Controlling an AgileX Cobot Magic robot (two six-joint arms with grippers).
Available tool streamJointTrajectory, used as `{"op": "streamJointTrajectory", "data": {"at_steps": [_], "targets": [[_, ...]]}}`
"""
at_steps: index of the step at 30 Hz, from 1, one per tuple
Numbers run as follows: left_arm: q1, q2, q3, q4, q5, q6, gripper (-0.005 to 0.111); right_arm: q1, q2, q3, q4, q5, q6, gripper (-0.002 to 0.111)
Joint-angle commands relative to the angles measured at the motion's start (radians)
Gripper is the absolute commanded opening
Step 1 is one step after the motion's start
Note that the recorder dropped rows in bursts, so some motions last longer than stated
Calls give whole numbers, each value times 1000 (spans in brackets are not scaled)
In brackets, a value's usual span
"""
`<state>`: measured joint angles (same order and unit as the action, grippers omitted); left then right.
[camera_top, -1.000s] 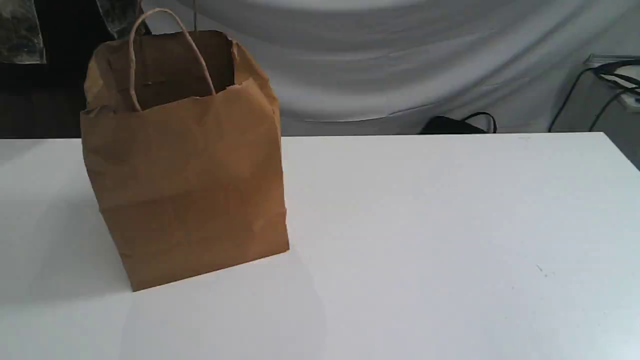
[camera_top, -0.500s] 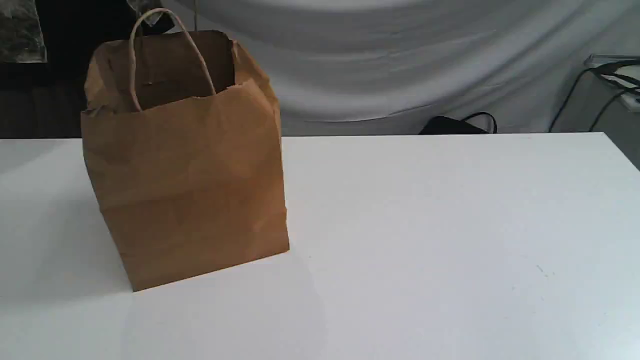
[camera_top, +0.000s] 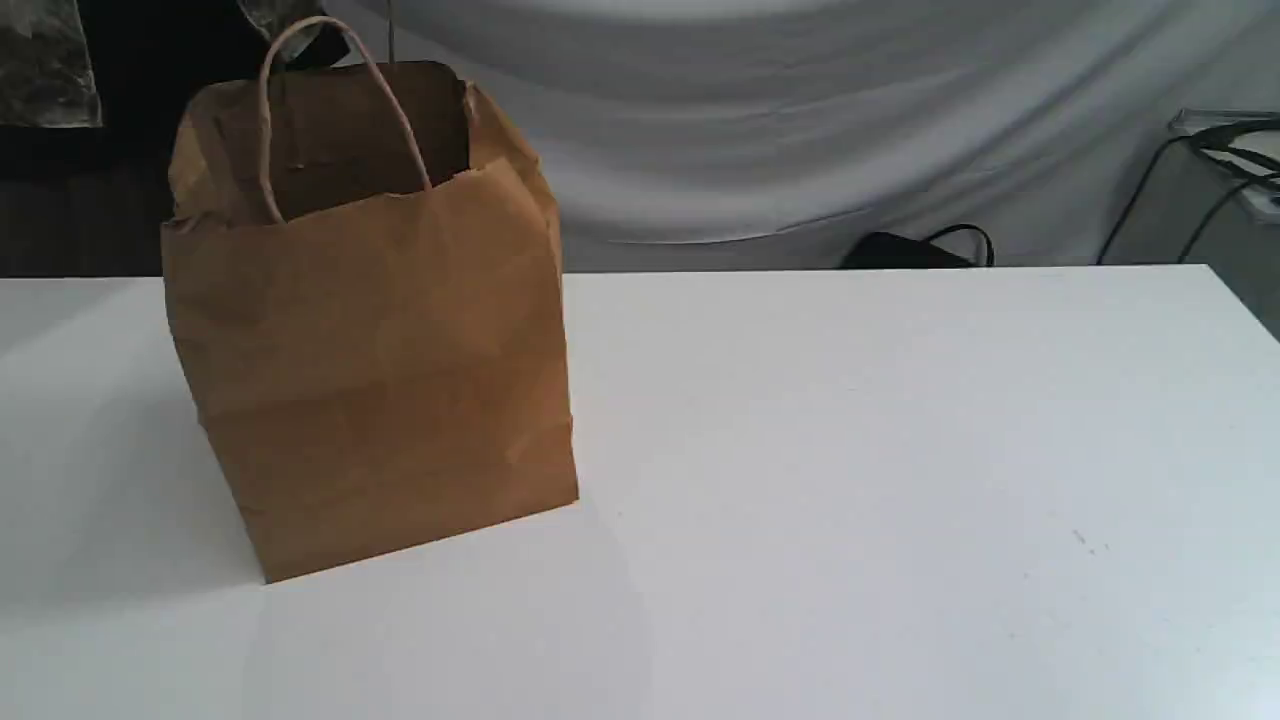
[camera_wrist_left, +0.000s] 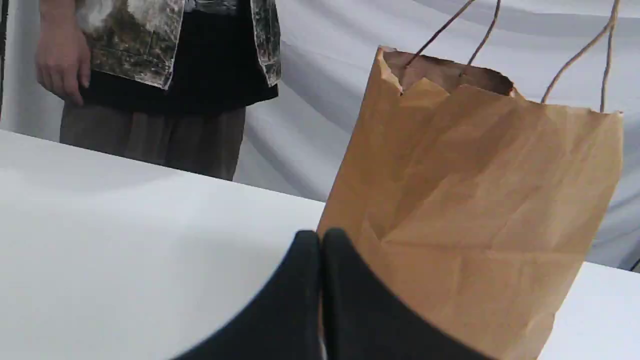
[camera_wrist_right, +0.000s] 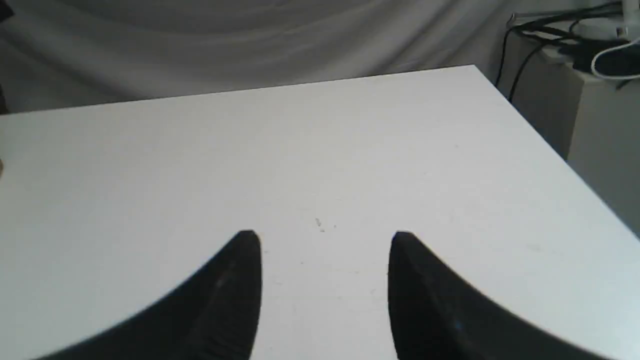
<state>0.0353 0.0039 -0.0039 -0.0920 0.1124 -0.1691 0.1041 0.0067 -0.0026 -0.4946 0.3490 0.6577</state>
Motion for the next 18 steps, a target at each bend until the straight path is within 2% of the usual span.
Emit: {"op": "streamJointTrajectory", "data": {"at_steps": [1,2,6,15,18], "targets": [[-4,-4,4,3,-3,-10,0,1,-7,3,43,-7,194,41],[-4,-4,4,3,-3,-10,0,6,-7,3,86,-15,313,41],[-4,-4,4,3,-3,-10,0,33,-7,3,202,-29,393,41],[-4,-4,4,3,-3,-10,0,37,-7,3,188,-230,327,41],[-4,-4,4,3,-3,-10,0,37,-7,3,188,-257,171,41]]}}
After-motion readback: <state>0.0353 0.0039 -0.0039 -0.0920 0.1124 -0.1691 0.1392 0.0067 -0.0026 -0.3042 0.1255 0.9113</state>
